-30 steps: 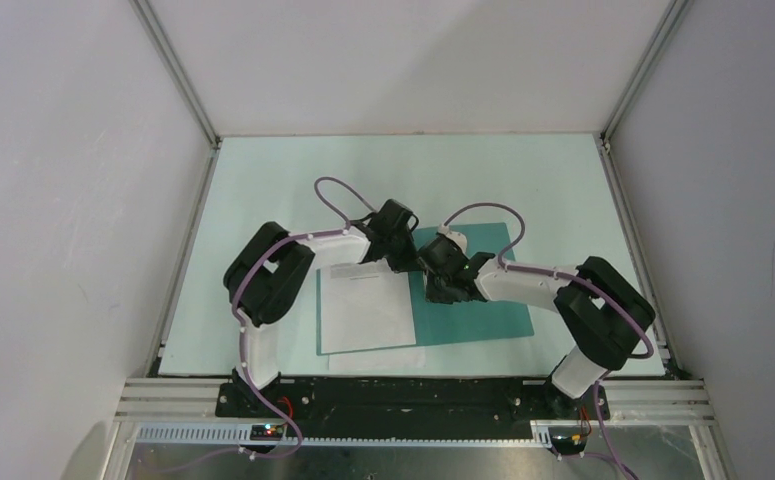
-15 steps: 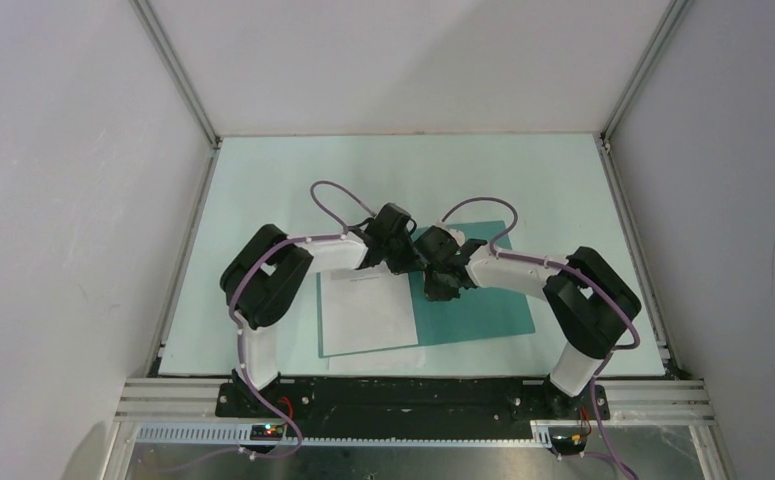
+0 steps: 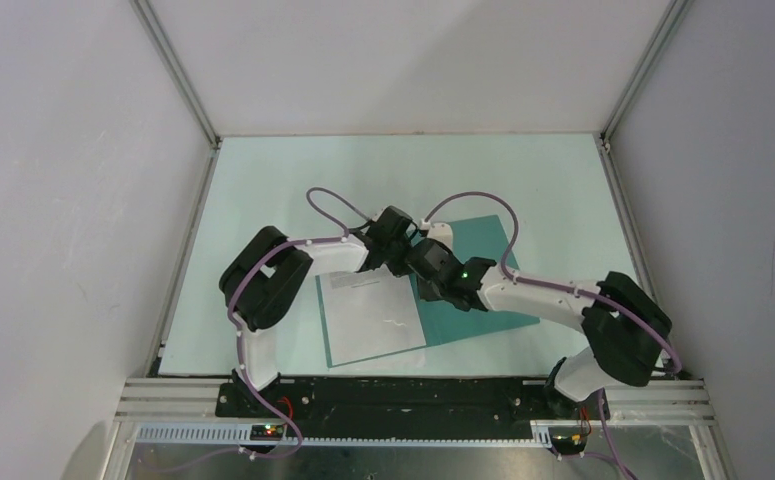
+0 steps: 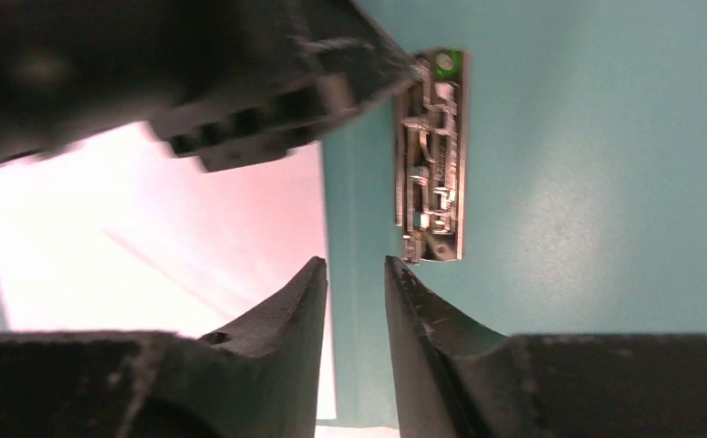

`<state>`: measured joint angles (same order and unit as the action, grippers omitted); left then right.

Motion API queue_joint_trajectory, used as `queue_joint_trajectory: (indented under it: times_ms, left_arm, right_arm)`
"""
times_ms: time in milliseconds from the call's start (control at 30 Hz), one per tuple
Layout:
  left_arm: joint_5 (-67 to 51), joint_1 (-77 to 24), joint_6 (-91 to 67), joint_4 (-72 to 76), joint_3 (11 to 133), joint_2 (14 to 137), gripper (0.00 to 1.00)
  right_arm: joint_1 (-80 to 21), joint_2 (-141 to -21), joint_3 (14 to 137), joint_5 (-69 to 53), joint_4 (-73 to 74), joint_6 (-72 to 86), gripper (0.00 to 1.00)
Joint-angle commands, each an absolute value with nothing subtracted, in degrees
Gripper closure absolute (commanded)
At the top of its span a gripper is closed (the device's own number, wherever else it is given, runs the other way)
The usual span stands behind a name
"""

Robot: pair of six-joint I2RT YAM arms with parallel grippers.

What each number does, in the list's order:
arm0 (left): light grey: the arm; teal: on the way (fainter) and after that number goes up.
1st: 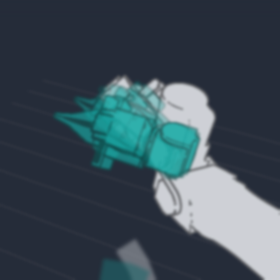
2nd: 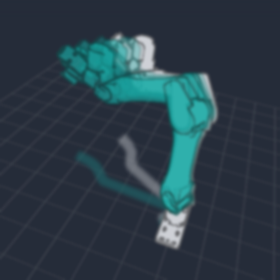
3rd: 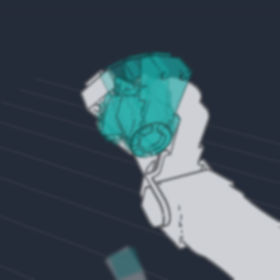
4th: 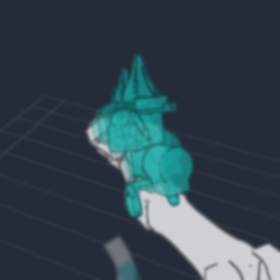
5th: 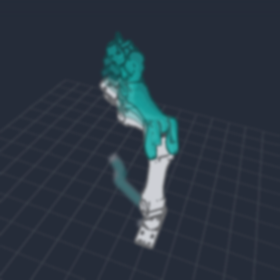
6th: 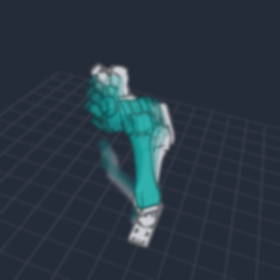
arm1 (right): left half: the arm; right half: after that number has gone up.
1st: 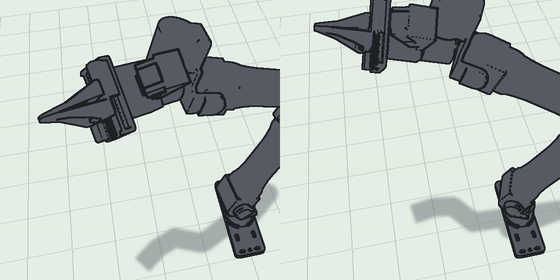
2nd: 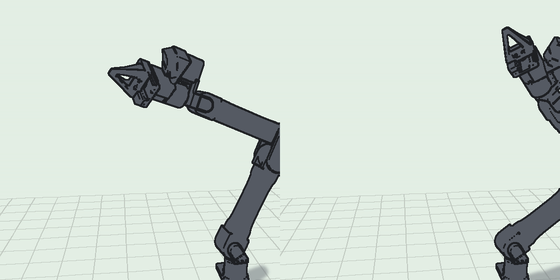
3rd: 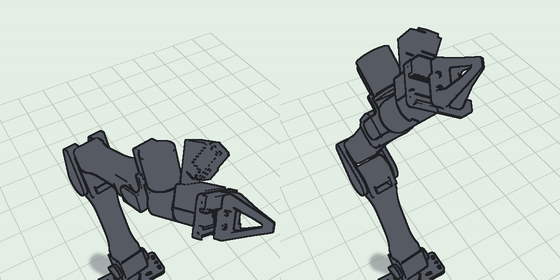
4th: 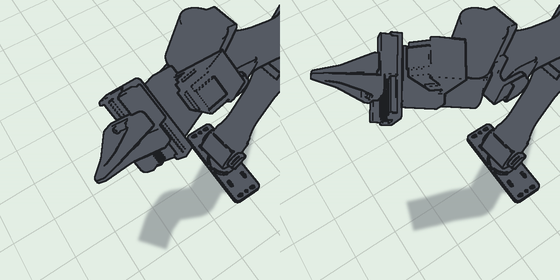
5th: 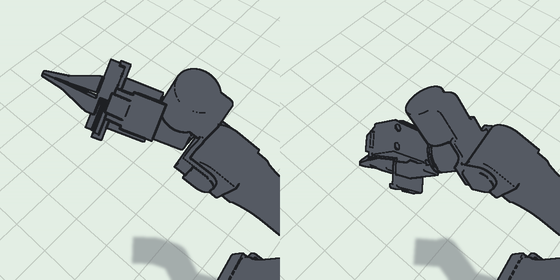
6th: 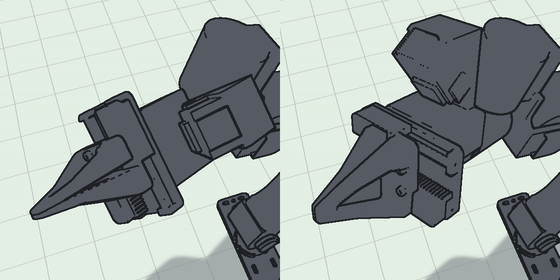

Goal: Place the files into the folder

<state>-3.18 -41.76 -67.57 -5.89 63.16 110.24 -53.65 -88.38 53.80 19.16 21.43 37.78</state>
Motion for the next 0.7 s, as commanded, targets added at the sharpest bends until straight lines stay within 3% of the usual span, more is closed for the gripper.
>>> queue_joint_trajectory:
  times_ms: [0,300,667]
  left_arm:
    - [-3.0,-43.5,-68.0,-19.0,61.2,114.6,1.00]
    - [-5.0,-42.6,-67.9,-18.9,61.7,115.6,1.00]
    - [-5.5,-41.8,-67.1,-19.0,61.8,115.9,1.00]
  right_arm:
    - [-57.1,-84.1,53.4,26.3,15.7,32.4,0.67]
    - [-58.5,-91.1,53.2,30.2,18.1,33.8,0.84]
    - [-58.6,-95.9,53.1,33.7,18.4,33.6,0.86]
